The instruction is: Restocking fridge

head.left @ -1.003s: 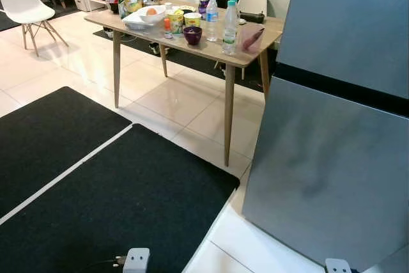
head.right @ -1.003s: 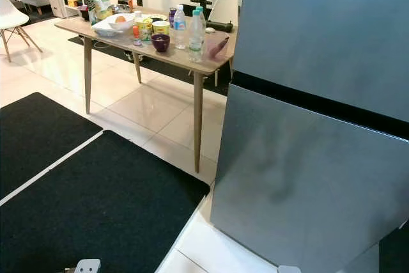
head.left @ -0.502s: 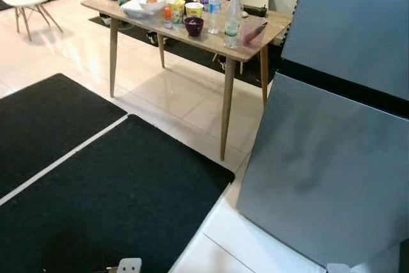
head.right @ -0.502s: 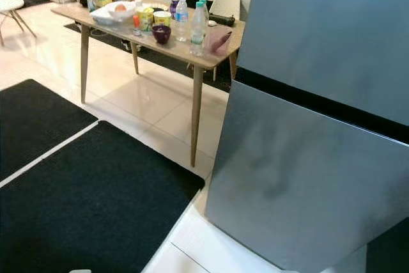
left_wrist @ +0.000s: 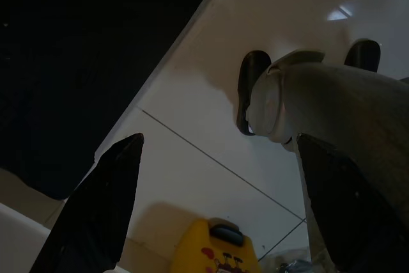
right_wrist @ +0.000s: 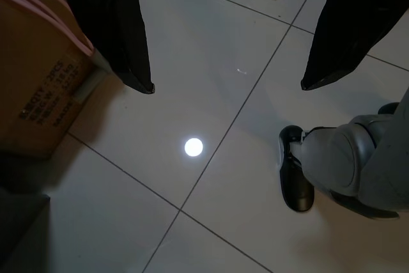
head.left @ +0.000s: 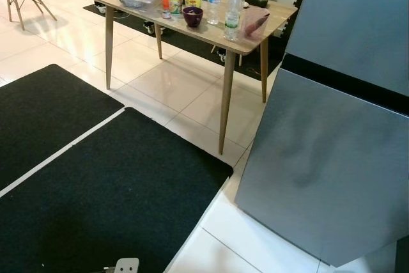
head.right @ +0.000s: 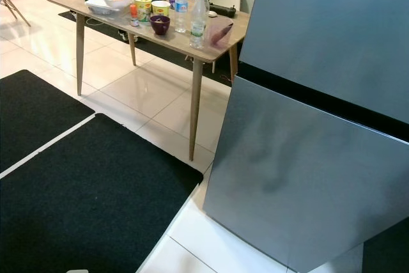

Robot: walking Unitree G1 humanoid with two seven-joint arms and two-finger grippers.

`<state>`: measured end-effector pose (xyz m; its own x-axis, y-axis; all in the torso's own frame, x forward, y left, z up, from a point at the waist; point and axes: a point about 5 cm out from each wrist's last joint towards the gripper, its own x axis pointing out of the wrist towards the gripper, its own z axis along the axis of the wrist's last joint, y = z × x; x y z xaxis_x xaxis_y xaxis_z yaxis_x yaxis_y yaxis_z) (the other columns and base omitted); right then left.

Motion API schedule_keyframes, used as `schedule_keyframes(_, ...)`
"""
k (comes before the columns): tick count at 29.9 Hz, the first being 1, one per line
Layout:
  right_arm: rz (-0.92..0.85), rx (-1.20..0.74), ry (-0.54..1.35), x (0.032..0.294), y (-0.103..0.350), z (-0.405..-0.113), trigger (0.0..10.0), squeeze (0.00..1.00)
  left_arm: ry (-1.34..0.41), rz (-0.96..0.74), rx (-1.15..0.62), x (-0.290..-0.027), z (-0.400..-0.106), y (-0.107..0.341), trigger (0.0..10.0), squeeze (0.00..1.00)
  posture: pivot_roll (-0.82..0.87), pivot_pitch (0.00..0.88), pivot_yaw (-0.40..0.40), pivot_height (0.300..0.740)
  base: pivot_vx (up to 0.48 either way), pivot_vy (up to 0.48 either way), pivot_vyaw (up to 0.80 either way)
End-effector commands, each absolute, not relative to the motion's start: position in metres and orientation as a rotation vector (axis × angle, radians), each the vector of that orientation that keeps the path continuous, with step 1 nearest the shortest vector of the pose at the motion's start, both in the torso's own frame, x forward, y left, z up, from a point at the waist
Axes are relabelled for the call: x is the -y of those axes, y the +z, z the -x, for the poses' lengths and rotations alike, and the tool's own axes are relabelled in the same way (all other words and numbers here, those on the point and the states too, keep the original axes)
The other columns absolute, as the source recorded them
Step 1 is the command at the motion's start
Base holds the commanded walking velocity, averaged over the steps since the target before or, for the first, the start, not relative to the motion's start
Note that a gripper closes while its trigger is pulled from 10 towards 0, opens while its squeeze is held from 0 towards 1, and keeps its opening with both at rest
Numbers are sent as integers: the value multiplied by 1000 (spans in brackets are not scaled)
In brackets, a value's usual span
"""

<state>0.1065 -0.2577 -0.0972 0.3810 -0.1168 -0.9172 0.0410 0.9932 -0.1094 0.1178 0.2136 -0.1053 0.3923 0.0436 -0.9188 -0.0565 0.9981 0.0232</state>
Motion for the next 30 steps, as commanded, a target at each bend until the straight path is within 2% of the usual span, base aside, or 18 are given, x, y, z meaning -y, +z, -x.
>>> schedule_keyframes(1,56,-1173,-119,257,-98,-105,10000,0,19,15,-1216,-205,-108,-110,10000,0,-20,71,-56,740,0,0,0)
schedule_keyframes(2,53,-1168,-124,256,-98,-108,10000,0,4,9,-1202,-203,-115,-108,10000,0,-18,46,-50,740,0,0,0)
schedule_keyframes(7,52,-1163,-128,256,-97,-112,10000,0,2,9,-1194,-202,-119,-107,10000,0,-19,31,-46,740,0,0,0)
schedule_keyframes(8,55,-1147,-131,254,-95,-120,10000,0,0,9,-1191,-202,-120,-107,10000,0,-23,5,-32,740,0,0,0)
schedule_keyframes(15,46,-1101,-120,245,-91,-141,10000,0,-9,-7,-1194,-205,-123,-106,10000,0,-23,0,2,740,0,0,0)
schedule_keyframes(22,79,-1105,-85,237,-91,-145,10000,0,-6,-7,-1193,-206,-125,-105,10000,0,-32,0,17,740,0,0,0)
schedule_keyframes(30,83,-1141,-102,239,-95,-136,10000,0,-33,-23,-1181,-200,-134,-103,10000,0,-46,0,21,740,0,0,800)
